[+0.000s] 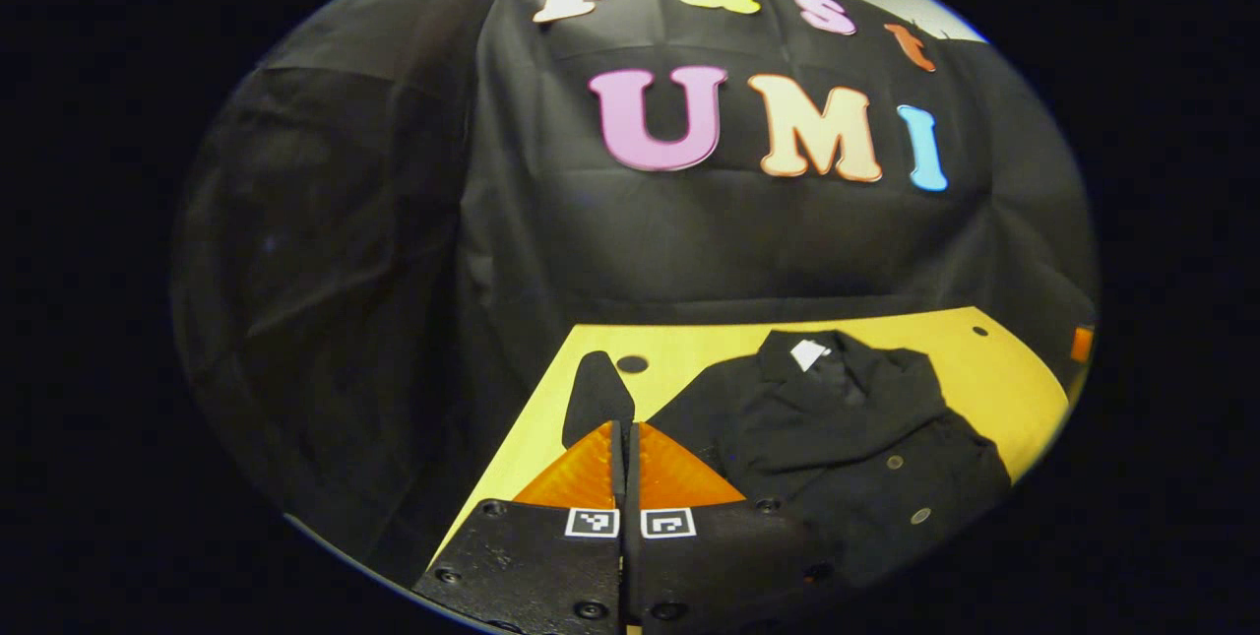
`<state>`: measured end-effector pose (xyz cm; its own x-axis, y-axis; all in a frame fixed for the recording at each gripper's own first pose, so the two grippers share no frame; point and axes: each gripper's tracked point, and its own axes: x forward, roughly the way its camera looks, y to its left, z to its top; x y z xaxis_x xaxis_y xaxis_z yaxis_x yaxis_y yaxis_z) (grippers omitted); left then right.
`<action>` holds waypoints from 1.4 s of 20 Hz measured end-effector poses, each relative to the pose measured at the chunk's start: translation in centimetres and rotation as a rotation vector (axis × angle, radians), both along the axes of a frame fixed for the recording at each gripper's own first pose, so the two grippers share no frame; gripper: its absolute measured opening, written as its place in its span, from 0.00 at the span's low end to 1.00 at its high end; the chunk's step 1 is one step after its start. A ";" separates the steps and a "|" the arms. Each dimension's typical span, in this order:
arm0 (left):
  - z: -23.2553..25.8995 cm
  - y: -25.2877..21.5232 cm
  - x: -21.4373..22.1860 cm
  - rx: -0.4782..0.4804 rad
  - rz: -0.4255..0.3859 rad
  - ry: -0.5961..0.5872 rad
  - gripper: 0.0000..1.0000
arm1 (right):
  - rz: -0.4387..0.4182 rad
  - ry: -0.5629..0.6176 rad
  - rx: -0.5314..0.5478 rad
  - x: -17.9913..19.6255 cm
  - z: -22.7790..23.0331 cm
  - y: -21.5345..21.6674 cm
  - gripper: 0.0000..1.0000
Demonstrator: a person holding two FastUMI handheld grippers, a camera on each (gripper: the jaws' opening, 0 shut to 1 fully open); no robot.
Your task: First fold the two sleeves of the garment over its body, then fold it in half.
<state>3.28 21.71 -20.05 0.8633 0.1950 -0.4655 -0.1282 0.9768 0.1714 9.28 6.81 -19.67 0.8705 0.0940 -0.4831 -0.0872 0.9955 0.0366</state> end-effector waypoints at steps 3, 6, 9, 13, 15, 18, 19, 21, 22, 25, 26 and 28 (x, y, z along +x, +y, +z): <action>0.8 -4.0 2.8 0.002 -0.074 -0.043 0.00 | -0.036 0.007 0.022 -0.9 -0.1 -2.2 0.98; 0.9 -8.1 4.6 -0.006 -0.141 -0.052 0.00 | -0.071 0.010 0.022 -1.9 -0.2 -4.7 0.94; 0.4 -11.7 5.8 -0.019 -0.195 -0.045 0.00 | -0.106 0.012 0.031 -2.7 -0.1 -7.0 0.98; -1.2 -16.3 7.3 -0.035 -0.263 -0.019 0.00 | -0.142 0.021 0.032 -3.8 -0.3 -9.7 0.98; -2.3 -18.6 7.8 -0.046 -0.292 0.005 0.00 | -0.158 0.028 0.031 -4.2 -0.4 -10.9 0.98; -4.0 -21.9 8.6 -0.046 -0.340 0.032 0.00 | -0.180 0.035 0.030 -4.6 -0.5 -12.8 0.98; -4.5 -23.0 8.8 -0.049 -0.353 0.043 0.00 | -0.187 0.038 0.029 -4.7 -0.6 -13.3 0.98; -5.6 -25.0 9.3 -0.057 -0.378 0.063 0.00 | -0.200 0.049 0.025 -4.9 -0.8 -14.4 0.98; -6.1 -25.8 9.4 -0.057 -0.388 0.073 0.00 | -0.204 0.053 0.022 -5.0 -0.9 -14.9 0.98; -7.8 -28.2 10.0 -0.053 -0.412 0.106 0.00 | -0.215 0.066 0.021 -5.1 -1.2 -16.3 0.98; -8.4 -28.8 10.3 -0.050 -0.415 0.120 0.00 | -0.216 0.071 0.021 -5.0 -1.4 -16.6 0.98; -9.5 -29.6 10.3 -0.040 -0.413 0.158 0.00 | -0.208 0.084 0.018 -5.0 -1.7 -17.1 0.98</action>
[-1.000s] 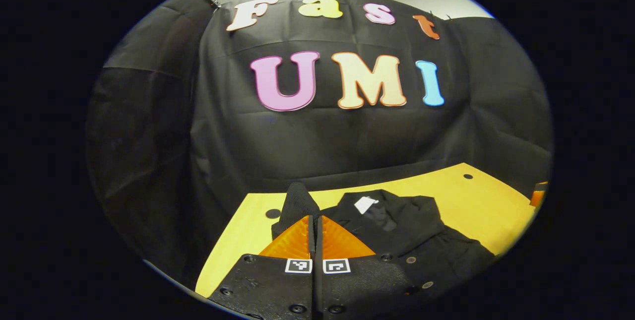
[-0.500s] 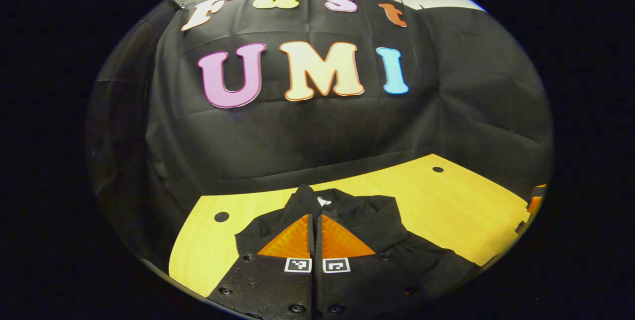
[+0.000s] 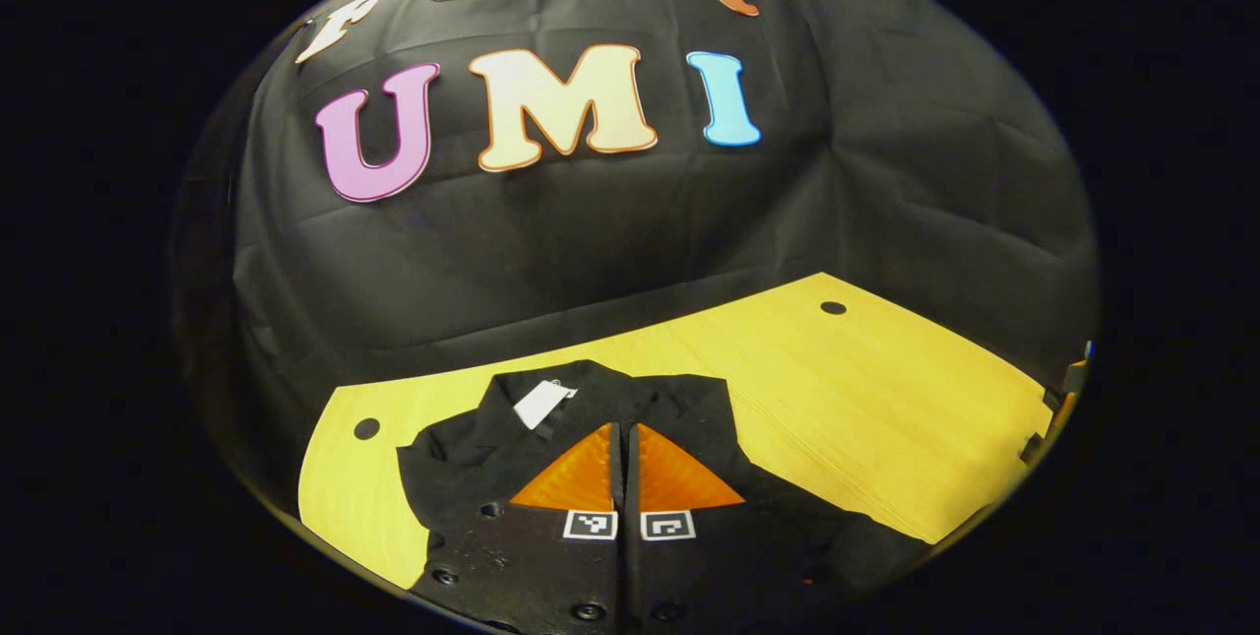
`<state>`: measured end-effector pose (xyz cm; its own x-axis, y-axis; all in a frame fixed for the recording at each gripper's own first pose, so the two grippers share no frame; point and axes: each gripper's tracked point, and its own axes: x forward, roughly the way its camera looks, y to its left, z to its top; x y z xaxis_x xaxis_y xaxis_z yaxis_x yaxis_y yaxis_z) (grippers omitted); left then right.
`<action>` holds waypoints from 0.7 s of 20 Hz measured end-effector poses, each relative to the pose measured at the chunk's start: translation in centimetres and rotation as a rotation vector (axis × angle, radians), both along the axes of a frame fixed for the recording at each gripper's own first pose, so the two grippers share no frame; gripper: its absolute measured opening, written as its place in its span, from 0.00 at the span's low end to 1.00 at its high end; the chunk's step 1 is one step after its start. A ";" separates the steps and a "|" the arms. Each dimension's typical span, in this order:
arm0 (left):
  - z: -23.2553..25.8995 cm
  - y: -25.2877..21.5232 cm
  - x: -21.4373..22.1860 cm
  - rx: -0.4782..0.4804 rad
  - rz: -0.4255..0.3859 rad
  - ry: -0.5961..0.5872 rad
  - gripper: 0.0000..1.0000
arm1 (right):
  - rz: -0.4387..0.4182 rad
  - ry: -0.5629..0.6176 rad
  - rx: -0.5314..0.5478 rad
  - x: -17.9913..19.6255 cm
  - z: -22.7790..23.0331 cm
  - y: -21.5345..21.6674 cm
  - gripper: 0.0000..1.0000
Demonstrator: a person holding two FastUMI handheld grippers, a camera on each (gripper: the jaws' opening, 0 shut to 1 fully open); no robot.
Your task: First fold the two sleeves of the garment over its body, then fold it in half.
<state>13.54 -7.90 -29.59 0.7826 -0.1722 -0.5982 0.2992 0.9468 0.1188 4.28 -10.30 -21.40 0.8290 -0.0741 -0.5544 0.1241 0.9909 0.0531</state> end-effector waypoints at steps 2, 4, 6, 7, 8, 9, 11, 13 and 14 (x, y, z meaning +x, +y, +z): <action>-0.9 -0.2 0.0 0.025 0.013 0.026 0.00 | 0.018 0.015 -0.003 0.4 -0.5 -0.4 0.98; -1.0 -1.4 -0.7 -0.033 0.000 0.062 0.00 | 0.043 0.026 -0.002 0.9 -0.8 -0.4 0.98; 0.3 -3.3 -1.1 -0.099 -0.014 0.033 0.54 | 0.083 0.036 0.007 1.4 -1.2 0.2 0.98; 2.1 -2.5 -1.3 -0.094 -0.009 0.001 1.00 | 0.105 0.038 0.005 1.6 -1.3 0.6 0.98; 3.2 -1.3 -1.9 -0.082 0.001 -0.031 0.93 | 0.122 0.039 0.005 1.8 -1.4 1.0 0.98; 4.5 -0.2 -2.7 -0.075 0.014 -0.049 0.94 | 0.138 0.037 0.009 2.0 -1.4 1.6 0.98; 6.0 2.2 -4.7 -0.075 0.046 -0.071 0.94 | 0.168 0.033 0.014 2.0 -1.5 3.3 0.98; 7.5 5.6 -7.2 -0.067 0.097 -0.087 0.94 | 0.191 0.040 0.010 1.7 -2.1 4.8 0.98; 8.0 7.3 -8.6 -0.061 0.120 -0.095 0.94 | 0.198 0.048 0.006 1.1 -2.6 5.5 0.98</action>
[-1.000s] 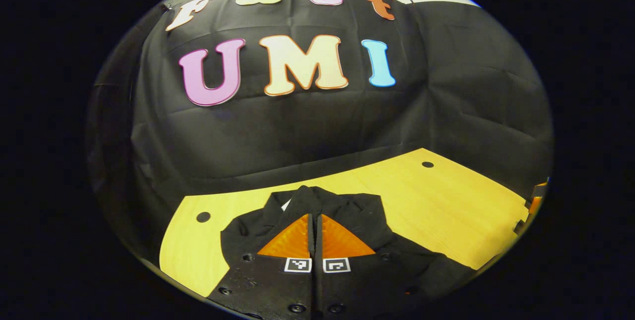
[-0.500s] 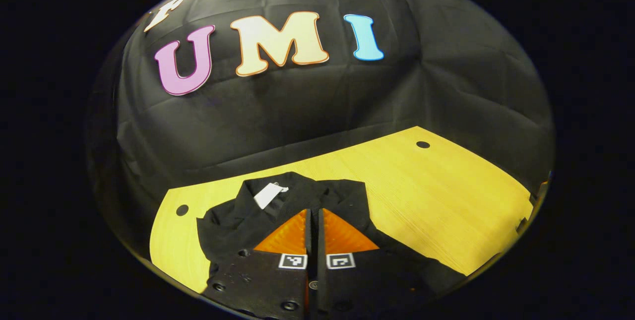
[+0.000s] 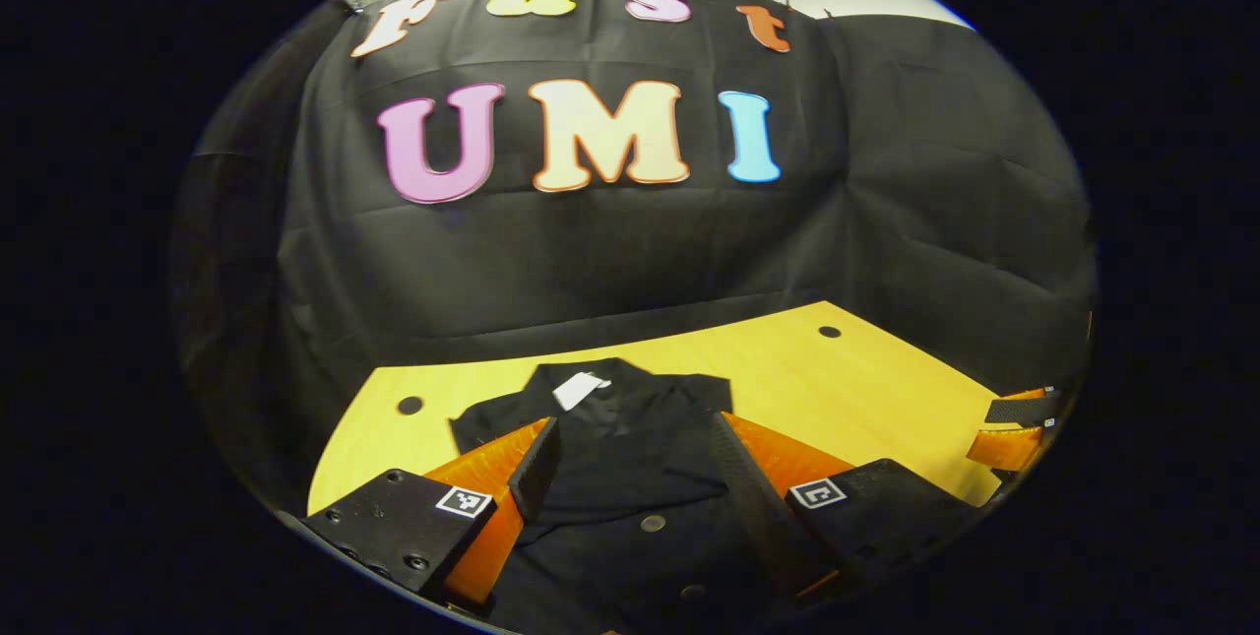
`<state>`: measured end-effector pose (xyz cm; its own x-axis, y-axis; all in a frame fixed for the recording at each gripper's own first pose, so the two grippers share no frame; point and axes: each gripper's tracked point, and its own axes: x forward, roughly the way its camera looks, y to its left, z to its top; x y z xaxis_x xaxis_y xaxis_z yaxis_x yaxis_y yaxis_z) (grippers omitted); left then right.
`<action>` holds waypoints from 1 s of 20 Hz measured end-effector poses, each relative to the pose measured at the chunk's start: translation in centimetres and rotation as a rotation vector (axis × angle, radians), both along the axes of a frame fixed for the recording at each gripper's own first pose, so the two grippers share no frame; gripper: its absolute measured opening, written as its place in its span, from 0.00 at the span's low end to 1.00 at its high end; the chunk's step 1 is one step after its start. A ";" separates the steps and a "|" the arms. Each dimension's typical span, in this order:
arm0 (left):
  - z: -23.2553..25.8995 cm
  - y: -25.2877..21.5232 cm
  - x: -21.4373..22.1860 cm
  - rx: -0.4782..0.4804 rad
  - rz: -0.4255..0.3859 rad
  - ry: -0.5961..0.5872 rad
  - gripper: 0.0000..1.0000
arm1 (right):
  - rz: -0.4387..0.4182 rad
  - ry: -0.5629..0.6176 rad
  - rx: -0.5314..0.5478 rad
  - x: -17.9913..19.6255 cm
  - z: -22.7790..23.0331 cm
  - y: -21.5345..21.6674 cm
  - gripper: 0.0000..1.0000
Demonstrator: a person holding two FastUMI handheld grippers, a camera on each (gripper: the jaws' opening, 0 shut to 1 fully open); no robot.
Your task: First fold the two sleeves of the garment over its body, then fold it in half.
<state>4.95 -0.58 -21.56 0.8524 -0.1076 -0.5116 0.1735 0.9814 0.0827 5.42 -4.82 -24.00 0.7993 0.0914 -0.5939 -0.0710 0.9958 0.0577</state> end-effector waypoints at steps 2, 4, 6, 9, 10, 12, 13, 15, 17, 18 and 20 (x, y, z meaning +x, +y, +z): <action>0.3 3.4 -3.2 0.027 0.036 0.007 0.94 | 0.011 0.018 -0.005 -1.0 -0.7 1.3 0.98; 0.1 6.6 -6.4 0.065 0.066 0.028 0.94 | 0.025 0.029 -0.023 -2.0 -1.4 2.1 0.98; -0.7 9.4 -9.5 0.083 0.101 0.068 0.94 | 0.030 0.047 -0.076 -3.3 -2.6 2.1 0.98; -3.0 12.5 -14.0 0.079 0.156 0.148 0.94 | 0.043 0.089 -0.154 -5.2 -4.7 1.9 0.98; -4.1 13.4 -15.5 0.081 0.173 0.180 0.94 | 0.042 0.108 -0.173 -5.8 -5.7 1.7 0.98; -6.1 14.8 -18.2 0.088 0.194 0.239 0.95 | 0.035 0.152 -0.195 -7.1 -7.5 1.5 0.93; -7.1 15.3 -19.4 0.091 0.202 0.271 0.95 | 0.029 0.181 -0.197 -7.9 -8.3 1.4 0.98; -9.1 16.1 -21.8 0.086 0.223 0.337 0.95 | 0.019 0.232 -0.202 -9.0 -10.1 1.3 0.98; -10.8 16.5 -24.0 0.077 0.238 0.403 0.95 | 0.018 0.269 -0.235 -10.1 -11.4 0.9 0.93; -11.8 16.6 -24.9 0.072 0.247 0.431 0.95 | 0.023 0.288 -0.257 -10.8 -12.0 0.7 0.98; -13.0 16.7 -26.1 0.066 0.254 0.467 0.95 | 0.029 0.329 -0.280 -11.6 -13.1 0.4 0.98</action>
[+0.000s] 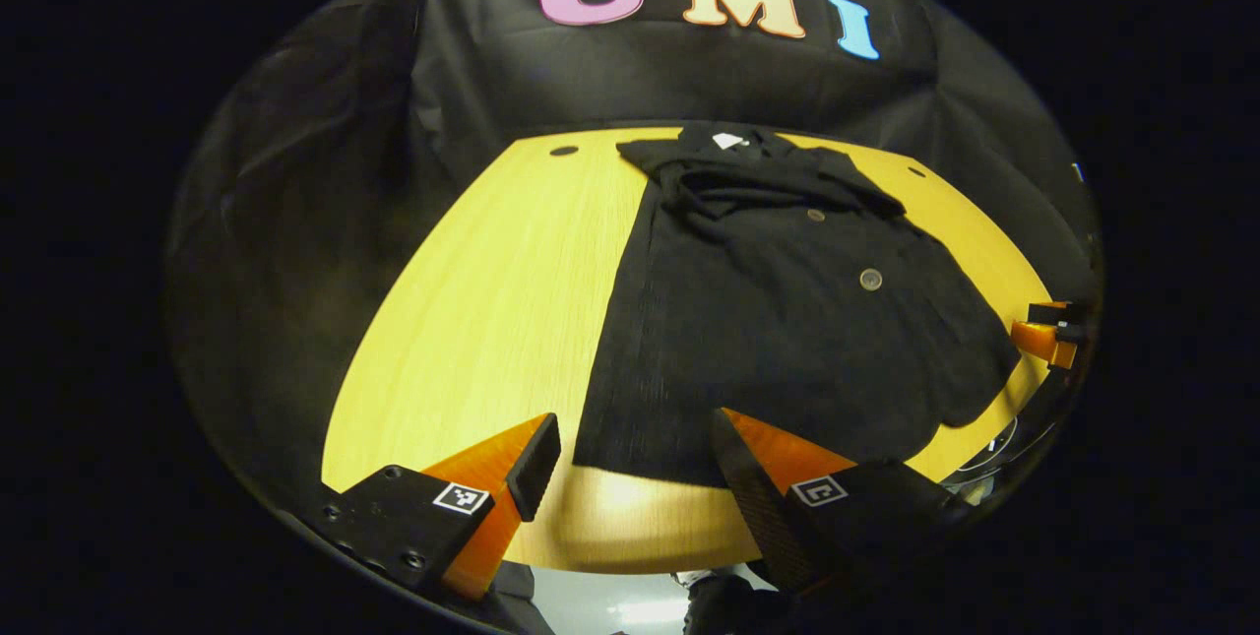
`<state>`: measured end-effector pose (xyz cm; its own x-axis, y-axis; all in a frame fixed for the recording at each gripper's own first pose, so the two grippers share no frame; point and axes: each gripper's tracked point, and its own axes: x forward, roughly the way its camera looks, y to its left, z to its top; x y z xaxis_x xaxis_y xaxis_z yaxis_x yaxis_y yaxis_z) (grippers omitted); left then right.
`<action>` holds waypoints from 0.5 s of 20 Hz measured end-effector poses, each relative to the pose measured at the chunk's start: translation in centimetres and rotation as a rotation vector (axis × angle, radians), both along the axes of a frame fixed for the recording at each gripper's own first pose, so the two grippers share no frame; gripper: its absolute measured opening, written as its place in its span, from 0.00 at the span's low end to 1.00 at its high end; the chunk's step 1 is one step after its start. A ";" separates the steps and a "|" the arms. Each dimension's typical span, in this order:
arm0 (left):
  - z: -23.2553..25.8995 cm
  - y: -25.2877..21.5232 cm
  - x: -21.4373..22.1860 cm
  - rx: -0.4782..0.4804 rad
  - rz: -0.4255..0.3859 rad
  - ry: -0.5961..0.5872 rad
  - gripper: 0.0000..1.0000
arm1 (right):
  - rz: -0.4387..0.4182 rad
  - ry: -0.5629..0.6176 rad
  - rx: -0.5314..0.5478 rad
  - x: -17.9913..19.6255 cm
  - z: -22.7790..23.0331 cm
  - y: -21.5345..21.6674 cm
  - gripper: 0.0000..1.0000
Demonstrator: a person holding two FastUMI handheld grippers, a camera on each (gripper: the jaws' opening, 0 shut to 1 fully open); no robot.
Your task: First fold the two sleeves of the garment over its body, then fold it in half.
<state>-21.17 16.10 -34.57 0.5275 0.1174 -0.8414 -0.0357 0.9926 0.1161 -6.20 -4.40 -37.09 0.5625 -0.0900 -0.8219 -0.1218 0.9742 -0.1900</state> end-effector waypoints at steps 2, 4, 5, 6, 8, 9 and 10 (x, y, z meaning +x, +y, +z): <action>-0.9 0.0 -0.7 -0.002 0.000 0.024 0.95 | -0.013 0.042 -0.007 -0.7 -1.2 -0.2 0.94; -1.5 0.0 -1.3 -0.019 0.006 0.033 0.95 | -0.030 0.078 -0.009 -1.5 -2.3 -0.4 0.96; -1.4 -0.1 -0.9 -0.034 0.005 0.012 0.96 | -0.028 0.101 0.005 -1.9 -2.5 -0.3 0.96; -1.7 -0.3 -1.1 -0.037 0.002 0.017 0.95 | -0.042 0.103 0.020 -1.7 -2.7 -0.1 0.95; -1.8 -0.7 -1.3 -0.041 -0.029 -0.007 0.95 | -0.079 0.130 0.069 -2.3 -2.9 0.4 0.89; -2.0 -0.9 -1.0 -0.042 -0.049 -0.027 0.95 | -0.076 0.118 0.075 -2.0 -3.0 0.6 0.85; -2.0 -1.5 -1.1 -0.049 -0.074 -0.041 0.90 | -0.062 0.127 0.089 -2.1 -3.2 1.2 0.66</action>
<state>-22.31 14.63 -36.61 0.5675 0.0355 -0.8226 0.0345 0.9972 0.0668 -8.31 -3.22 -40.25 0.4494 -0.0445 -0.8922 -0.0789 0.9929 -0.0893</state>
